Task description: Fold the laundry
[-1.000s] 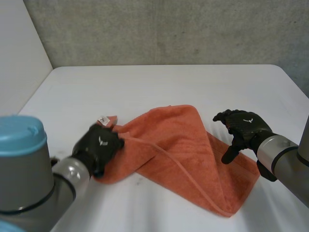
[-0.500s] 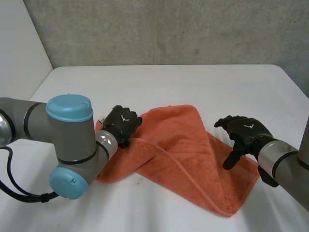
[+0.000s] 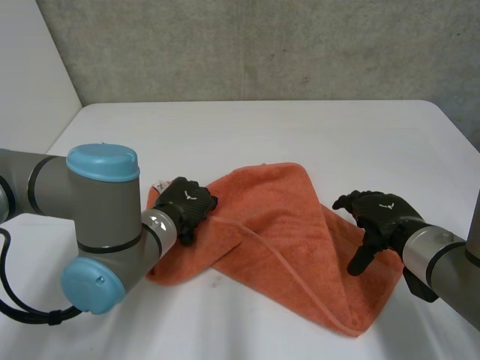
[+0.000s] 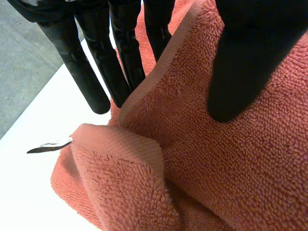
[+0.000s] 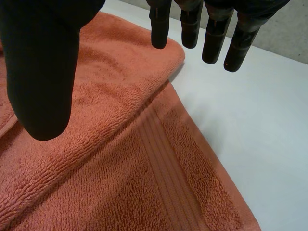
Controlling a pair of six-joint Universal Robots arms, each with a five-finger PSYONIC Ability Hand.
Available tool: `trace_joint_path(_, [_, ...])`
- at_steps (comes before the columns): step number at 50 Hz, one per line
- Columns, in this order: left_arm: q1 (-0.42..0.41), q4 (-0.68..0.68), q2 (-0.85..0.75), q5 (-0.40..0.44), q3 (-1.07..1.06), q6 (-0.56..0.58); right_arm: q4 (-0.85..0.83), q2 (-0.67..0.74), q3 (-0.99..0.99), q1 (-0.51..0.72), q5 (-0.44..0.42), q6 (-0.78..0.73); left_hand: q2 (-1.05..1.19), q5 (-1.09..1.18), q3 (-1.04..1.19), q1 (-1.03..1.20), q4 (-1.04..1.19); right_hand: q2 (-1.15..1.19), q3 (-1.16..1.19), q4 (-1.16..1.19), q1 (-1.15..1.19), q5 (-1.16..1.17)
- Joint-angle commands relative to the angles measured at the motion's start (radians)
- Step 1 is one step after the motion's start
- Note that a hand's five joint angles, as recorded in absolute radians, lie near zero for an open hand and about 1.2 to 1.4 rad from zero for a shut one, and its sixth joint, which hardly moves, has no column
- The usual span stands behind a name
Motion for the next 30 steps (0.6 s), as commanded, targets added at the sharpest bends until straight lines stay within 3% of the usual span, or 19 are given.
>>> trace_joint_path(1, [0.007, 0.033, 0.01, -0.007, -0.004, -0.003, 0.001, -0.001, 0.006, 0.0, 0.0, 0.0, 0.563, 0.57, 0.565, 0.532, 0.564, -0.042, -0.038, -0.056, -0.031, -0.056])
trace_joint_path(11, [0.01, 0.116, 0.167, -0.012, -0.032, -0.006, 0.059, -0.061, 0.019, -0.002, 0.006, 0.009, 0.563, 0.57, 0.566, 0.532, 0.564, -0.042, -0.038, -0.056, -0.031, -0.056])
trace_joint_path(16, [0.022, 0.123, 0.256, -0.016, -0.037, -0.007, 0.129, -0.093, 0.053, 0.003, -0.032, 0.012, 0.563, 0.57, 0.566, 0.532, 0.564, -0.042, -0.038, -0.056, -0.031, -0.056])
trace_joint_path(30, [0.022, 0.103, 0.395, -0.036, -0.047, -0.069, 0.129, -0.138, 0.114, 0.011, -0.127, 0.071, 0.563, 0.57, 0.566, 0.532, 0.564, -0.042, -0.038, -0.056, -0.031, -0.056])
